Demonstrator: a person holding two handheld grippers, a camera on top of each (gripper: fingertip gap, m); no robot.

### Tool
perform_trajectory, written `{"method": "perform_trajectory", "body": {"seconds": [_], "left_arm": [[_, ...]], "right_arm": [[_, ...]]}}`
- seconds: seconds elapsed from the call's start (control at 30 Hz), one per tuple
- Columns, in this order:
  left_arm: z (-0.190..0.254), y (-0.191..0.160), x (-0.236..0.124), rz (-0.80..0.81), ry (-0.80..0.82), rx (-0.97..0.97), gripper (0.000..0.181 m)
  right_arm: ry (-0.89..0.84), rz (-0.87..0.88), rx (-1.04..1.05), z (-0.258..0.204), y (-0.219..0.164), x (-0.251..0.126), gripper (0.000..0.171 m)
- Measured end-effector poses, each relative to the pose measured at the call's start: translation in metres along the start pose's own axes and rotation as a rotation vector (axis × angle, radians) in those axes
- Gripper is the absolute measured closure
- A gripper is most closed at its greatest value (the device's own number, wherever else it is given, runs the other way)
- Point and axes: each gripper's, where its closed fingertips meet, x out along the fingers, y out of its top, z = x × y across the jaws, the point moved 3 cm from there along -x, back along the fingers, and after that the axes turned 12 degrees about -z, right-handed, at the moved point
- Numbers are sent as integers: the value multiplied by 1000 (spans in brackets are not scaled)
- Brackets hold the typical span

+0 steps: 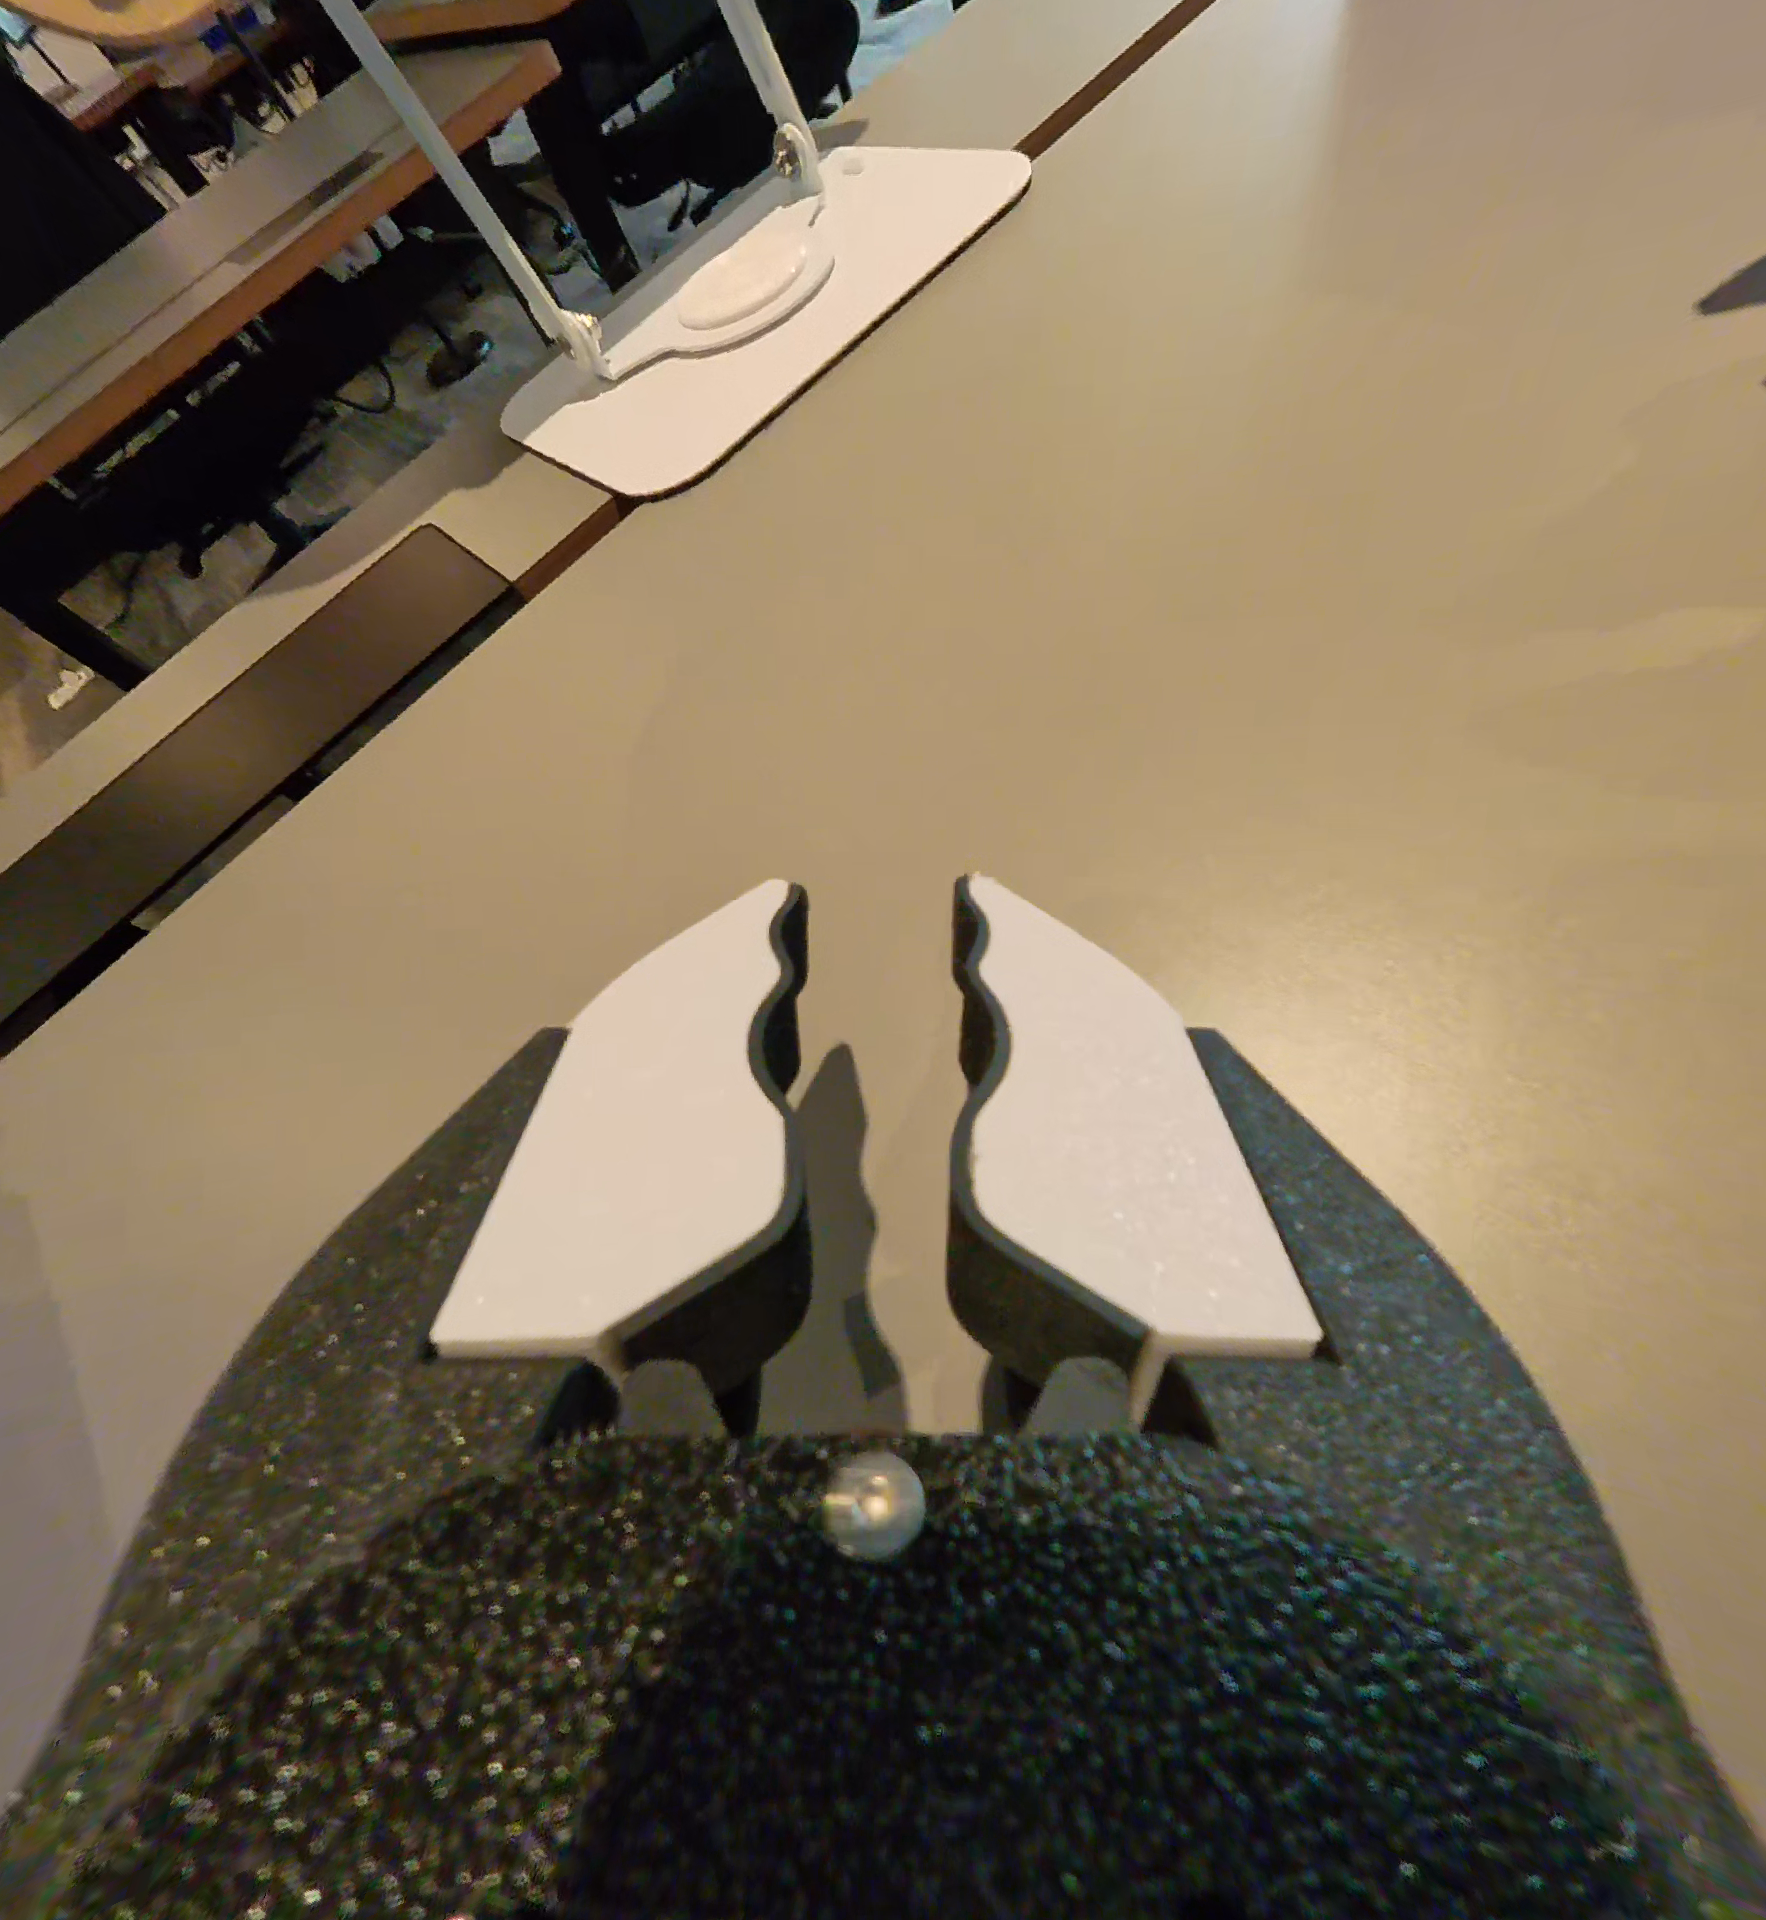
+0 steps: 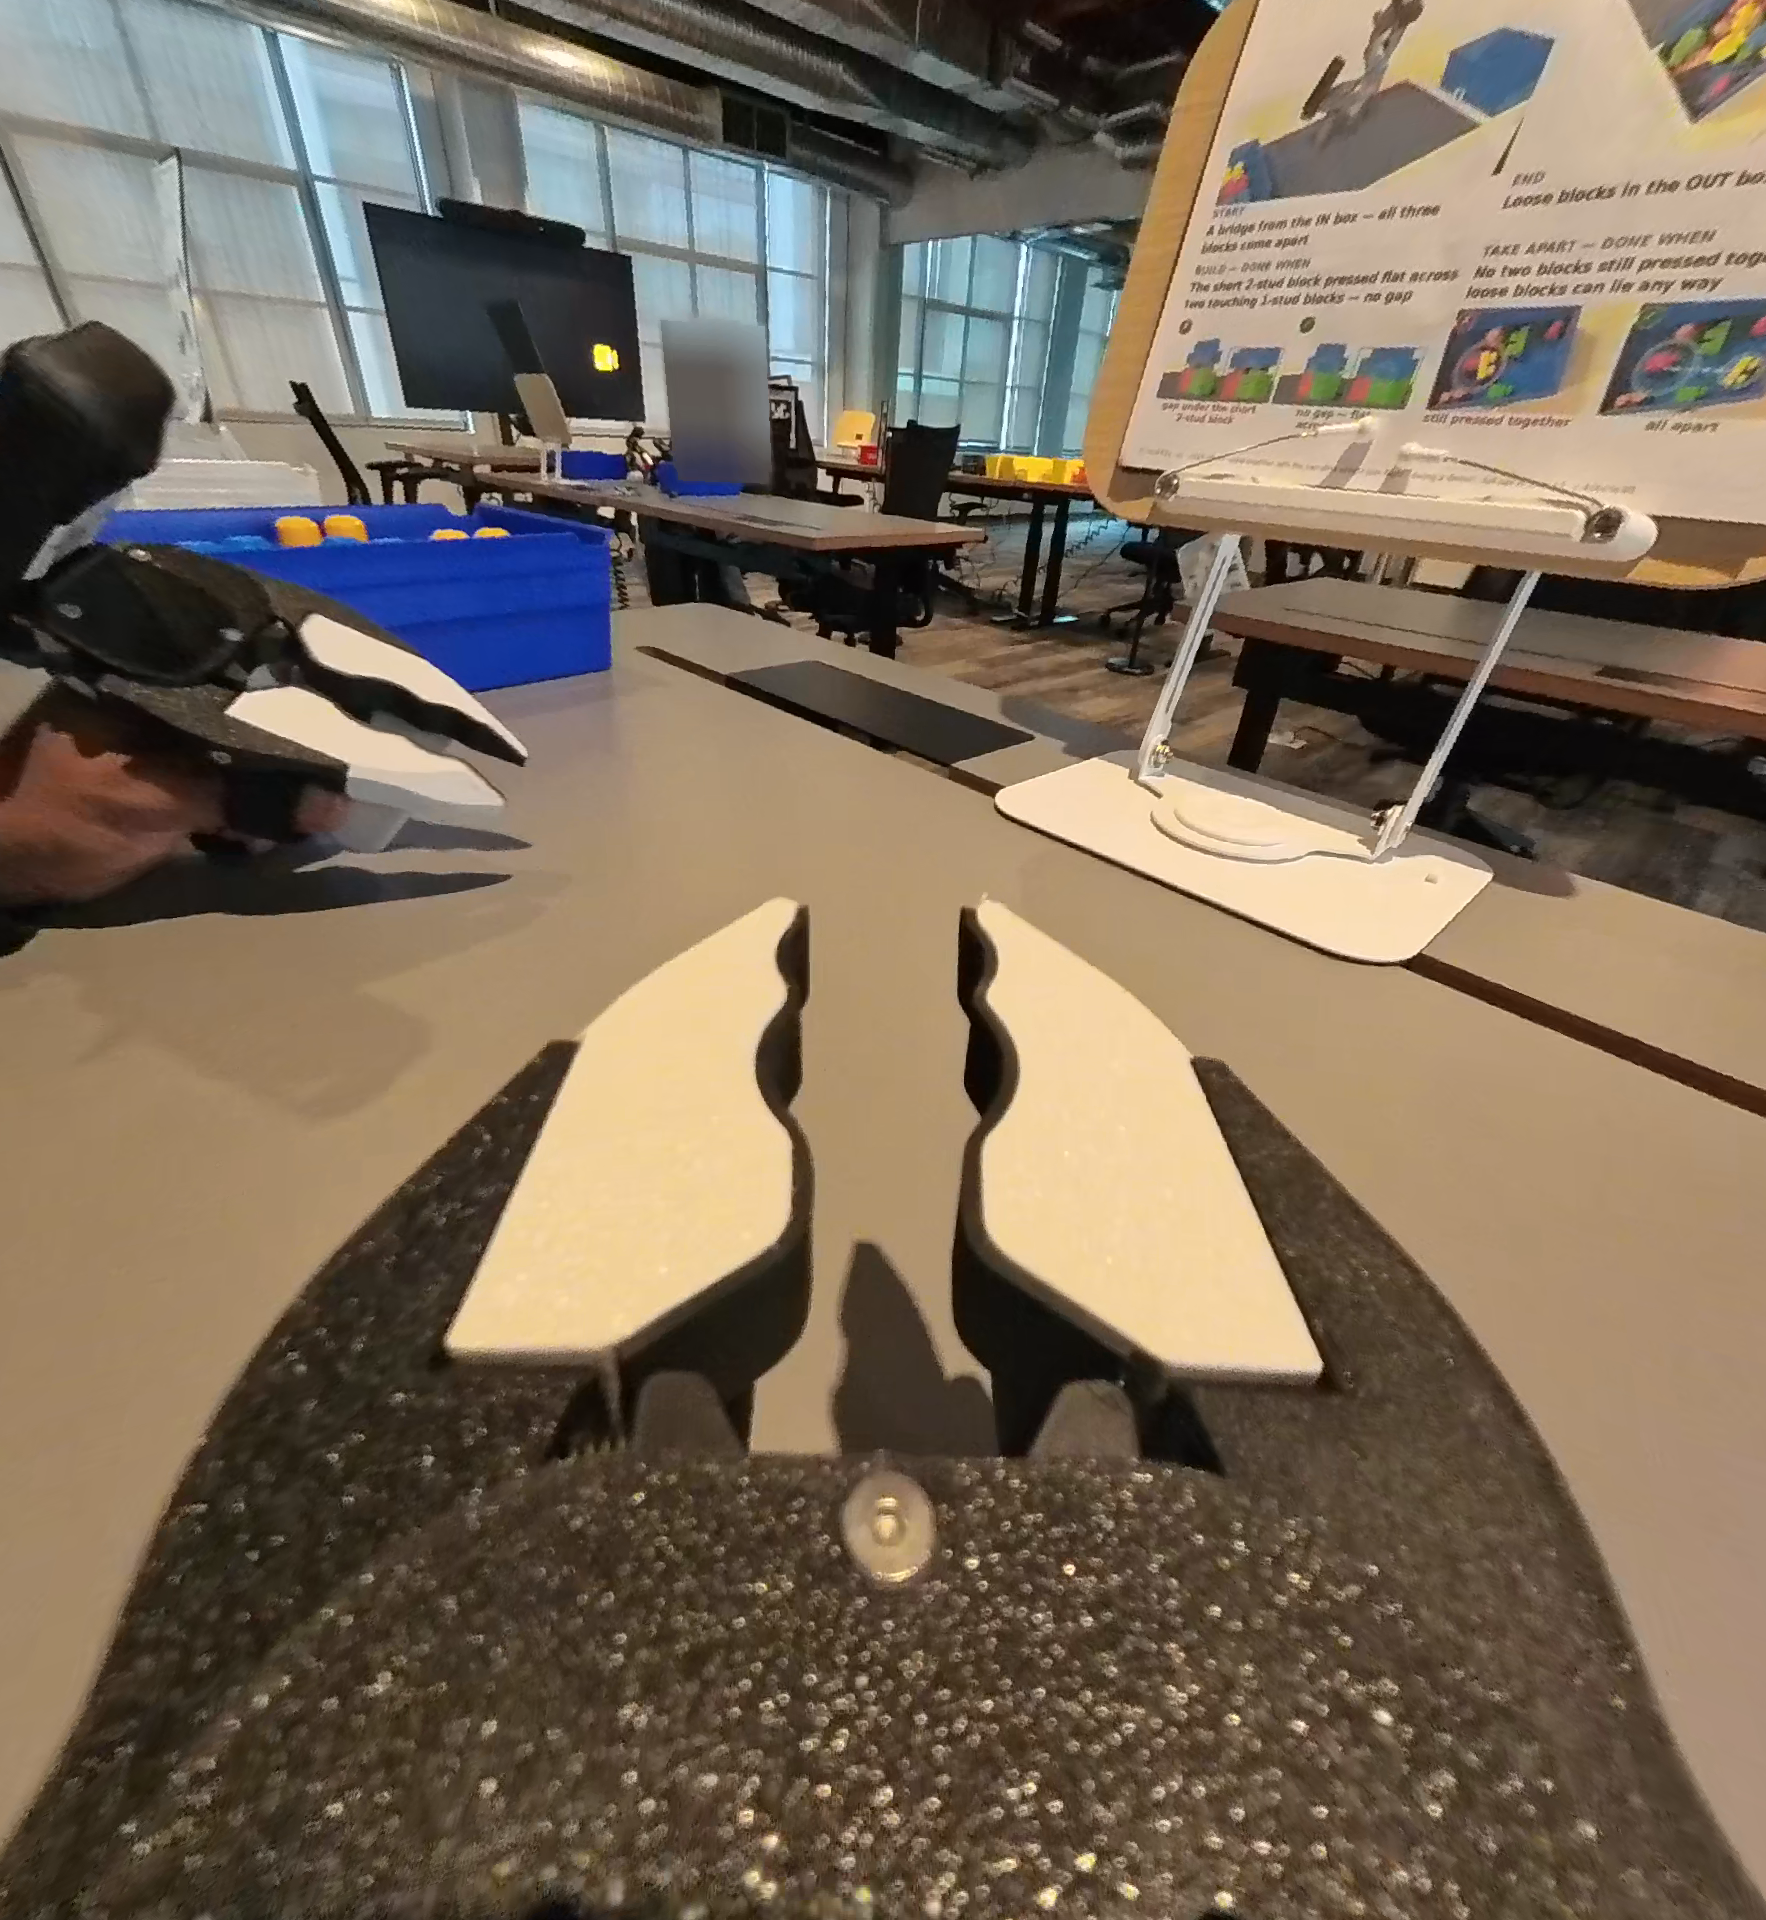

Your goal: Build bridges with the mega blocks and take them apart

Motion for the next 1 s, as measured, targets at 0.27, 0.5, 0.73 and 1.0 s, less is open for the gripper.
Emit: {"method": "perform_trajectory", "body": {"seconds": [0.27,0.5,0.73,1.0], "left_arm": [[-5,6,-11,73,77,9,168],[-12,12,-27,147,183,14,176],[-14,15,-37,183,247,11,181],[-16,18,-46,225,269,-29,181]], "right_arm": [[-6,16,-3,0,1,-2,146],[-39,36,17,5,2,-4,146],[-59,37,18,6,2,-5,146],[-67,42,8,6,3,-5,147]]}}
